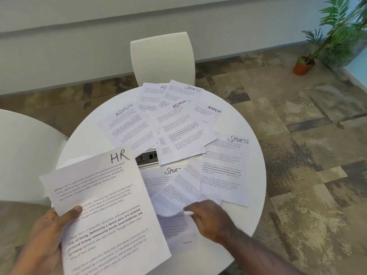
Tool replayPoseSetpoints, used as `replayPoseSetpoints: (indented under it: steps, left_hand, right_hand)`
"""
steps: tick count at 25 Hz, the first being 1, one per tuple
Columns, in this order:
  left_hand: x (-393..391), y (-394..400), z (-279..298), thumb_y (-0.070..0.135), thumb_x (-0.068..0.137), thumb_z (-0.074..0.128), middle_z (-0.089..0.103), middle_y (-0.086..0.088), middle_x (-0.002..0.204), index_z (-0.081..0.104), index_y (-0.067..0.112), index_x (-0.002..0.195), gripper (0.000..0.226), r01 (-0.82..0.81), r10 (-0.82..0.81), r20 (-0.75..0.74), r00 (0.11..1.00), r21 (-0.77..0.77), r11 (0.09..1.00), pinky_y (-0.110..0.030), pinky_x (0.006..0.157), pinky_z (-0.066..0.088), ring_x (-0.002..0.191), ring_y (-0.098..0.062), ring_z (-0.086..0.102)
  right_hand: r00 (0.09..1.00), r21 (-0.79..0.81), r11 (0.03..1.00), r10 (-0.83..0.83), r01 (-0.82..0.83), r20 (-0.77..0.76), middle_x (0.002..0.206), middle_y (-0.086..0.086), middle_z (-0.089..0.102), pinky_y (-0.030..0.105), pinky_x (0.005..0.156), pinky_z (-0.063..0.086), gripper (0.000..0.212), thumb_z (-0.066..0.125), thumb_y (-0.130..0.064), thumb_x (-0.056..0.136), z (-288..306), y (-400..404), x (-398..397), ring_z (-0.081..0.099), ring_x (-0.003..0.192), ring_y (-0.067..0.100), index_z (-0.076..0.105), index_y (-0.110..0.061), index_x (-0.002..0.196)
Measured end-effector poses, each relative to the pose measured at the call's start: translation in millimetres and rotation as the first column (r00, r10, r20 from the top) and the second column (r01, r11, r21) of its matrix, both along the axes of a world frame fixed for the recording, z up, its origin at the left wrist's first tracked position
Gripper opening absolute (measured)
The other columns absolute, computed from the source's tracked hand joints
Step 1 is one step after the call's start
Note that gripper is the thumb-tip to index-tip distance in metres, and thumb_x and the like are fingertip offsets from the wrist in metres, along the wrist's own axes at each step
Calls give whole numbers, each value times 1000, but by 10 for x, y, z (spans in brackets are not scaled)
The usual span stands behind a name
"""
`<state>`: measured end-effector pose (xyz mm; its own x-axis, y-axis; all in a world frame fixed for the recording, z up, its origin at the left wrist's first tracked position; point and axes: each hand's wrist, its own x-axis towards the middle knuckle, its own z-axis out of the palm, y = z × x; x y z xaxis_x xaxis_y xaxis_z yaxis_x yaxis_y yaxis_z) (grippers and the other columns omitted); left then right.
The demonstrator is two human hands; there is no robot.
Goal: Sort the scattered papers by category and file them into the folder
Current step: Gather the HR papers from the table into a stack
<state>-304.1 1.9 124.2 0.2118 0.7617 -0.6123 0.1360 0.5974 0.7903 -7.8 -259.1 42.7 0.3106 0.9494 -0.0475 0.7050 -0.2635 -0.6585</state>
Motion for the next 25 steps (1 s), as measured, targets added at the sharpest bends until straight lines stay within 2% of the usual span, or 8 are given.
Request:
replayPoseSetpoints:
  steps: [4, 10, 12, 14, 15, 17, 22, 25]
  left_hand:
    - [-219, 100, -9, 10, 82, 64, 65, -21, 129, 58, 11, 130, 48, 11, -10, 12, 1000, -32, 999, -76, 100, 34, 118, -49, 60]
    - [-397, 220, -102, 15, 80, 74, 66, -17, 130, 59, 15, 132, 55, 55, -55, 9, 998, -12, 998, -79, 97, 34, 117, -47, 62]
    - [-476, 285, -80, 27, 74, 82, 69, -15, 125, 59, 15, 130, 62, 55, -55, -37, 998, 4, 998, -77, 89, 42, 110, -44, 67]
    - [-521, 313, -111, 47, 68, 85, 74, -10, 112, 64, 16, 121, 65, 66, -61, -107, 992, 45, 997, -58, 75, 60, 93, -30, 75]
    - [-551, 335, -135, 50, 71, 82, 73, -10, 114, 66, 16, 116, 58, 6, -2, -120, 993, 32, 999, -50, 72, 62, 90, -27, 75]
    - [-805, 474, -328, 45, 85, 72, 63, -17, 133, 65, 18, 119, 44, -141, 136, -131, 982, -36, 989, -57, 80, 58, 101, -38, 70]
    - [-1152, 661, -476, 48, 78, 78, 61, -21, 136, 56, 15, 136, 70, -28, -5, -220, 975, -146, 989, -68, 100, 42, 121, -46, 59]
    - [-689, 443, -75, 25, 79, 73, 73, -14, 118, 60, 11, 127, 51, -48, 35, -155, 987, -84, 995, -58, 76, 59, 97, -40, 73]
  right_hand:
    - [999, 42, 998, 51, -51, 20, 109, -16, 72, 24, 83, 52, 32, 61, -13, 86, -136, -258, -233, 63, 94, 8, 71, -31, 111]
    - [969, 114, 964, 232, -240, 85, 116, -12, 71, 26, 96, 51, 37, 69, 2, 76, -150, -405, -398, 63, 112, 8, 74, -25, 101]
    - [952, 124, 944, 297, -304, 71, 118, -11, 71, 26, 100, 47, 36, 64, 3, 79, -141, -397, -469, 62, 116, 10, 73, -23, 102]
    - [948, 134, 939, 316, -316, 21, 118, -10, 70, 27, 102, 43, 34, 58, 2, 82, -129, -393, -542, 61, 116, 10, 72, -22, 103]
    - [952, 133, 945, 306, -300, -22, 118, -9, 70, 28, 102, 44, 35, 53, 0, 84, -111, -389, -563, 61, 116, 11, 71, -21, 105]
    - [961, 100, 966, 250, -240, -115, 119, -11, 68, 32, 99, 48, 38, 46, -5, 86, -51, -375, -547, 60, 116, 13, 69, -24, 110]
    - [968, 106, 992, 96, -72, -234, 118, -21, 65, 33, 92, 51, 37, 44, -11, 90, 259, -309, -363, 58, 115, 5, 60, -36, 113]
    - [944, 174, 981, -29, 91, -329, 112, -21, 69, 28, 90, 53, 36, 46, -10, 93, 554, -239, -190, 64, 108, 2, 63, -35, 112]
